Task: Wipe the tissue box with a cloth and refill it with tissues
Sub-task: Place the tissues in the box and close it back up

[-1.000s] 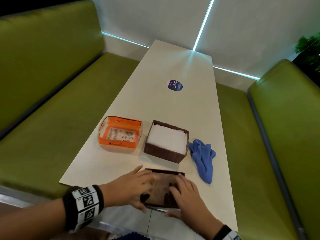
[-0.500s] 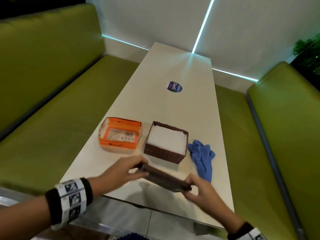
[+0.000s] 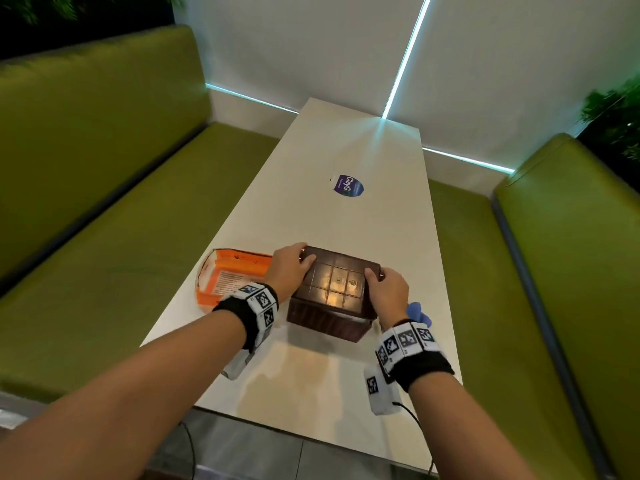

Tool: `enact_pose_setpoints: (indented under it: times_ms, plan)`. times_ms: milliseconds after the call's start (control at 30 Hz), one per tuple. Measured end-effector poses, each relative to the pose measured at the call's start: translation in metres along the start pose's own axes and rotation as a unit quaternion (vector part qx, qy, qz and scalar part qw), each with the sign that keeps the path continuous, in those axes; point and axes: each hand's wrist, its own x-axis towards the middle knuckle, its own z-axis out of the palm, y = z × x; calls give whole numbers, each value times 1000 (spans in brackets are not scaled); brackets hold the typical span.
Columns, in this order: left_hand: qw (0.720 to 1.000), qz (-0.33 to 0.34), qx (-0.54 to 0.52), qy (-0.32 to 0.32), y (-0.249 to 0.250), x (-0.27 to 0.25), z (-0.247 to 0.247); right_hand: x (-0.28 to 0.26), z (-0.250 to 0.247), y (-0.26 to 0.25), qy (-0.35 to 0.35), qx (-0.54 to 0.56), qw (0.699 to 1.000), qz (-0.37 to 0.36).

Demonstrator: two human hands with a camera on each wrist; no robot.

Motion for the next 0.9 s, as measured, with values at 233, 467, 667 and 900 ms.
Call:
enact_pose_setpoints:
  times_ms: [233,467,667,900]
  plan:
    - [994,17,104,39,-2,-4,16,-5,15,-5,40,-111,993,22]
    - [988,10,150,21,5,-5,22,-5,16,-3,7,-174,984,29]
    - [996,-28,80,12,13,-11,26,-10,25,5,16,-140,990,-1]
    - [998,-55,-37,-20,6,-21,31,-9,23,16,-94,74,993,-23]
